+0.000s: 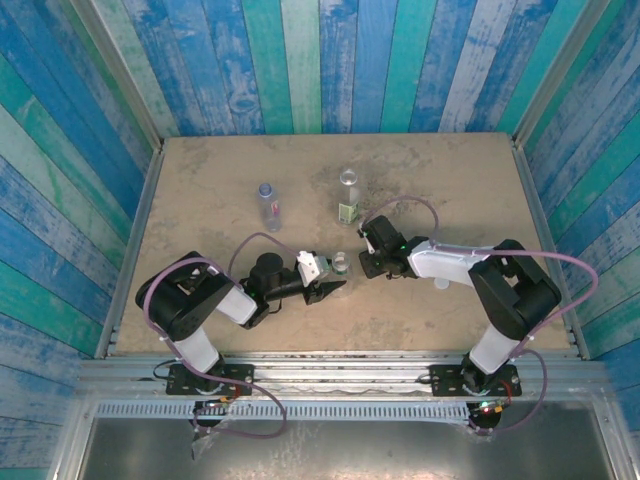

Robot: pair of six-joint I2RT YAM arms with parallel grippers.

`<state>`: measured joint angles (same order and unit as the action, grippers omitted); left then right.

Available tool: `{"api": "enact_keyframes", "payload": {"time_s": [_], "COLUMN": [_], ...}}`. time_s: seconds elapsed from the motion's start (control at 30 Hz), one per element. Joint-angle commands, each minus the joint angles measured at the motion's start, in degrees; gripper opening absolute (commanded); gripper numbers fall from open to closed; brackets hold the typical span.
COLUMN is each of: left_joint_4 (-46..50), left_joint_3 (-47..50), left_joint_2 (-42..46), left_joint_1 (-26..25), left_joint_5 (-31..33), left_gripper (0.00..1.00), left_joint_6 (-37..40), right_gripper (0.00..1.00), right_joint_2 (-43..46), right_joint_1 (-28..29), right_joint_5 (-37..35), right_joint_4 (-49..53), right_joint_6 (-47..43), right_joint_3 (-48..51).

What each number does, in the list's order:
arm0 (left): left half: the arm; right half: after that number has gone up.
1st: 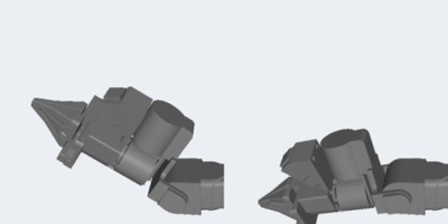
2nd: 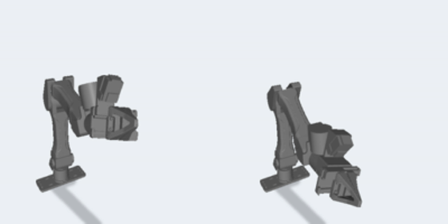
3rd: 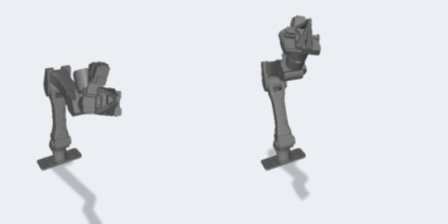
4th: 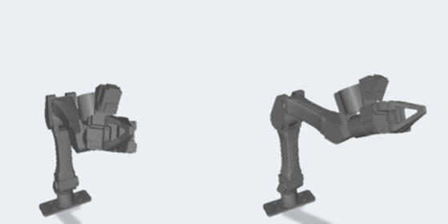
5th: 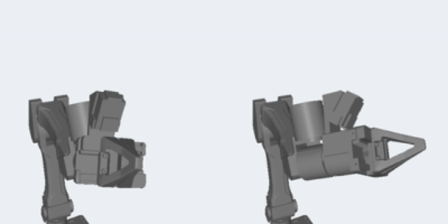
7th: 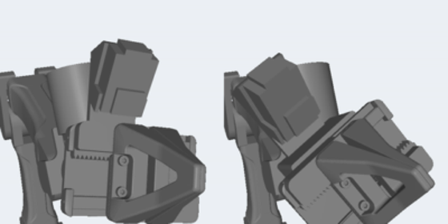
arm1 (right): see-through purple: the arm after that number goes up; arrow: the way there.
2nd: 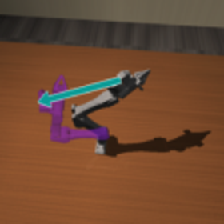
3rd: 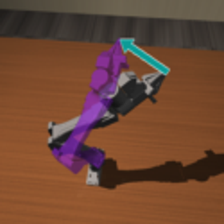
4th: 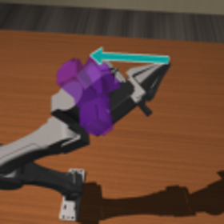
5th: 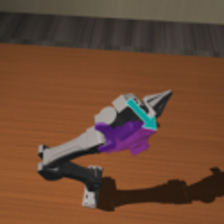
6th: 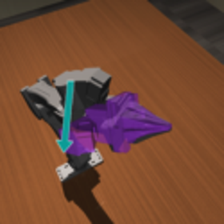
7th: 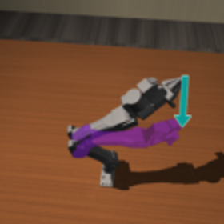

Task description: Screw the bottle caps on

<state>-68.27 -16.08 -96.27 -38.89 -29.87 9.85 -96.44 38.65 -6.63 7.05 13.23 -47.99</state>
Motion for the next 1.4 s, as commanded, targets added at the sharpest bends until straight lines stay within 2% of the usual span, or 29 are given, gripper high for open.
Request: {"api": "enact_keyframes", "payload": {"time_s": [0.0, 0.3, 0.67, 0.87, 1.1, 1.37], "left_joint_4": [2.73, 1.89, 0.64, 0.07, 1.29, 1.11], "left_joint_3": [-0.35, -0.63, -0.46, -0.8, -1.11, -0.98], "left_joint_2": [0.51, -0.31, -1.3, -2.48, -2.34, -2.32], "left_joint_1": [-0.19, -0.47, -0.48, -0.48, -0.4, -0.48], "left_joint_5": [0.33, -0.12, 0.51, 0.0, -0.06, 0.03], "left_gripper": [0.56, 0.56, 0.55, 0.55, 0.56, 0.56], "left_joint_6": [0.64, 0.09, 0.69, 0.53, 0.95, 1.05], "right_gripper": [0.43, 0.44, 0.44, 0.44, 0.44, 0.43], "right_joint_2": [0.15, 5.27, 12.4, 15.79, 15.12, 12.57], "right_joint_1": [0.13, 0.11, 0.41, 1.13, 5.03, 7.98], "right_joint_5": [0.22, 0.68, 10.19, 13.74, 16.2, 16.65], "right_joint_4": [0.85, 4.51, 22.0, 27.71, 33.07, 34.64], "right_joint_6": [0.04, -1.91, -7.32, -8.23, -12.56, -13.1], "right_joint_3": [0.15, -0.62, -10.33, -16.07, -22.49, -24.42]}}
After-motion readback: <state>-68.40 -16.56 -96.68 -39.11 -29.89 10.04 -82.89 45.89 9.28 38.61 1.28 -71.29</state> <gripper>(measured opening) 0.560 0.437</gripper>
